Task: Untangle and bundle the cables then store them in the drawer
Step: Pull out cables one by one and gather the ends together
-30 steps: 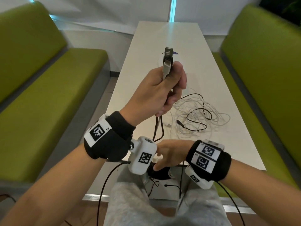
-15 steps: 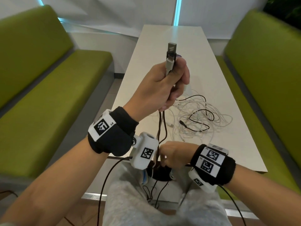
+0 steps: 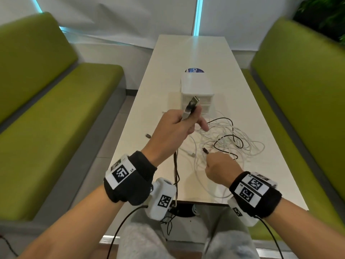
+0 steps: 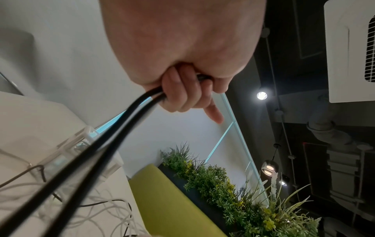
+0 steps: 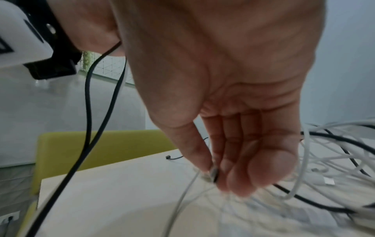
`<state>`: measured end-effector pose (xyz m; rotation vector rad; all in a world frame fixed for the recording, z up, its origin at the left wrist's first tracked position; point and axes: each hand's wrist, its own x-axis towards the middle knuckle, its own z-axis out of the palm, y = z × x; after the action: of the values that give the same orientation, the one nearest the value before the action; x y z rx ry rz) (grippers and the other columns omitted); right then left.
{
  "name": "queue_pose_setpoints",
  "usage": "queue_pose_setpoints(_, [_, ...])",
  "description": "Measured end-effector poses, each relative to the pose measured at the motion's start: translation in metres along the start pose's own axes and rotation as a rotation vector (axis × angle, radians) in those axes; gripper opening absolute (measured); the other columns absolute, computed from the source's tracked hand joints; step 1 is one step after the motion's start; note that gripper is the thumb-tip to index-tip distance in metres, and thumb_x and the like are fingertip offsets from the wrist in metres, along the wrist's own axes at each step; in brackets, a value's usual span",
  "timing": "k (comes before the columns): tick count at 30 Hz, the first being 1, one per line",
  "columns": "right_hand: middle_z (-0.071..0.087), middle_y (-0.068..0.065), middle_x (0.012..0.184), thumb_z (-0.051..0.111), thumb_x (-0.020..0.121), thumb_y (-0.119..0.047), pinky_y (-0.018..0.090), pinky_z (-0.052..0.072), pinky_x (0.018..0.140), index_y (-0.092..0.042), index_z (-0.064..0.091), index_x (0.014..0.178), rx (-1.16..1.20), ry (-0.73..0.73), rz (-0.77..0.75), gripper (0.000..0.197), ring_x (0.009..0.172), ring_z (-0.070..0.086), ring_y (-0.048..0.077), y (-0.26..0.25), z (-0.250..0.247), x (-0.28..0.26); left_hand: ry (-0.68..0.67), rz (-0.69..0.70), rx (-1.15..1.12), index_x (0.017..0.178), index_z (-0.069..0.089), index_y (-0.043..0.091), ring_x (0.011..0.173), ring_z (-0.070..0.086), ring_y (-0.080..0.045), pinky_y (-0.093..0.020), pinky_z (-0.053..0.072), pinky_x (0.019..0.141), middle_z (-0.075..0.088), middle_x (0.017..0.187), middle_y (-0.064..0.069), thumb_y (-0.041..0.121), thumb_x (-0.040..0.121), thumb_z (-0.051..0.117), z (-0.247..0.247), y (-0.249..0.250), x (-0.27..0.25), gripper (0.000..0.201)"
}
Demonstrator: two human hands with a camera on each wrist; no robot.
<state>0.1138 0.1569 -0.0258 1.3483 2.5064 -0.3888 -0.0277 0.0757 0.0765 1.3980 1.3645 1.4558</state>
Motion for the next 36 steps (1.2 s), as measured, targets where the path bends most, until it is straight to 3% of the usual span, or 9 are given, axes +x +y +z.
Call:
queue_pose_setpoints(3, [0.051,0.001,0.077,0.052,0.086,-0.026,0.027,0.034,0.057,-0.015,0.051,0.079,0.125,0.242,-0.014,0.013,0.075,0.051,0.024,0.005,-0.008,0.005,0.005,0.006,0.038,0.08,0.073,0.004,0.045,0.023,-0.009,-0.015,0.022,0.045,0.024,0.053,-0.002,0.049,0.091,0.043,-0.001,-0.008,0.006,0.056])
queue_pose_setpoints(9, [0.06,-0.008,0.079,0.06,0.084,-0.03,0.025,0.036,0.064,-0.022,0.065,0.078,0.388,0.574,-0.17,0.012,0.069,0.051,0.01,0.011,-0.059,0.004,0.093,0.006,0.147,0.103,0.074,0.014,0.046,0.045,0.002,-0.01,0.033,0.052,0.037,0.049,0.004,0.041,0.097,0.044,0.006,-0.026,0.025,0.04])
queue_pose_setpoints(11, [0.064,-0.009,0.07,0.063,0.086,-0.028,0.024,0.041,0.061,-0.021,0.068,0.076,0.621,0.579,-0.218,0.013,0.061,0.054,0.005,0.009,-0.071,0.001,0.107,-0.009,0.205,0.115,0.068,0.022,0.068,0.057,-0.006,-0.028,0.051,0.07,0.056,0.072,0.014,0.041,0.098,0.042,0.011,-0.035,0.03,0.036])
queue_pose_setpoints(13, [0.063,-0.008,0.058,0.064,0.089,-0.028,0.027,0.048,0.056,-0.02,0.07,0.075,0.861,0.572,-0.251,0.017,0.052,0.055,0.006,0.007,-0.078,-0.001,0.076,-0.04,0.276,0.122,0.062,0.029,0.074,0.054,-0.024,-0.038,0.048,0.069,0.063,0.096,0.015,0.043,0.099,0.04,0.016,-0.043,0.033,0.034])
queue_pose_setpoints(18, [0.063,0.0,0.054,0.058,0.094,-0.031,0.033,0.051,0.054,-0.013,0.069,0.07,1.092,0.582,-0.325,0.032,0.048,0.058,0.015,0.005,-0.079,0.006,-0.028,-0.036,0.478,0.075,0.05,0.038,0.059,0.049,0.0,-0.025,0.033,0.058,0.053,0.067,0.015,0.026,0.102,0.044,0.018,-0.056,0.042,0.029])
queue_pose_setpoints(22, [0.068,0.003,0.076,0.059,0.094,-0.03,0.028,0.053,0.063,-0.021,0.07,0.091,1.132,0.595,-0.386,0.014,0.063,0.064,0.014,0.006,-0.063,0.014,0.024,-0.024,0.526,0.068,0.047,0.035,0.064,0.049,-0.011,-0.033,0.038,0.061,0.053,0.065,0.011,0.027,0.101,0.044,0.015,-0.063,0.046,0.033])
queue_pose_setpoints(27, [0.069,-0.002,0.092,0.06,0.09,-0.025,0.039,0.056,0.083,-0.026,0.057,0.115,1.14,0.3,-0.44,0.025,0.087,0.068,0.016,-0.002,-0.027,0.026,0.163,-0.009,0.326,0.068,0.055,0.02,0.067,0.053,-0.015,-0.033,0.041,0.065,0.054,0.065,0.0,0.038,0.097,0.042,0.014,-0.066,0.046,0.037])
queue_pose_setpoints(33, [0.064,-0.005,0.079,0.06,0.092,-0.036,0.036,0.051,0.072,-0.034,0.058,0.091,0.795,0.228,-0.519,0.003,0.073,0.061,0.012,-0.004,-0.022,0.034,0.113,-0.056,0.109,0.074,0.054,0.014,0.051,0.046,-0.017,-0.033,0.04,0.055,0.049,0.056,0.006,0.036,0.1,0.043,0.011,-0.063,0.041,0.035])
queue_pose_setpoints(36, [0.054,-0.001,0.073,0.059,0.093,-0.027,0.036,0.045,0.063,-0.043,0.054,0.072,0.728,0.324,-0.593,0.027,0.064,0.05,0.015,-0.008,-0.019,0.036,0.058,-0.03,0.17,0.071,0.053,0.023,0.048,0.04,-0.005,-0.029,0.03,0.055,0.047,0.049,0.015,0.035,0.101,0.042,0.013,-0.065,0.038,0.034])
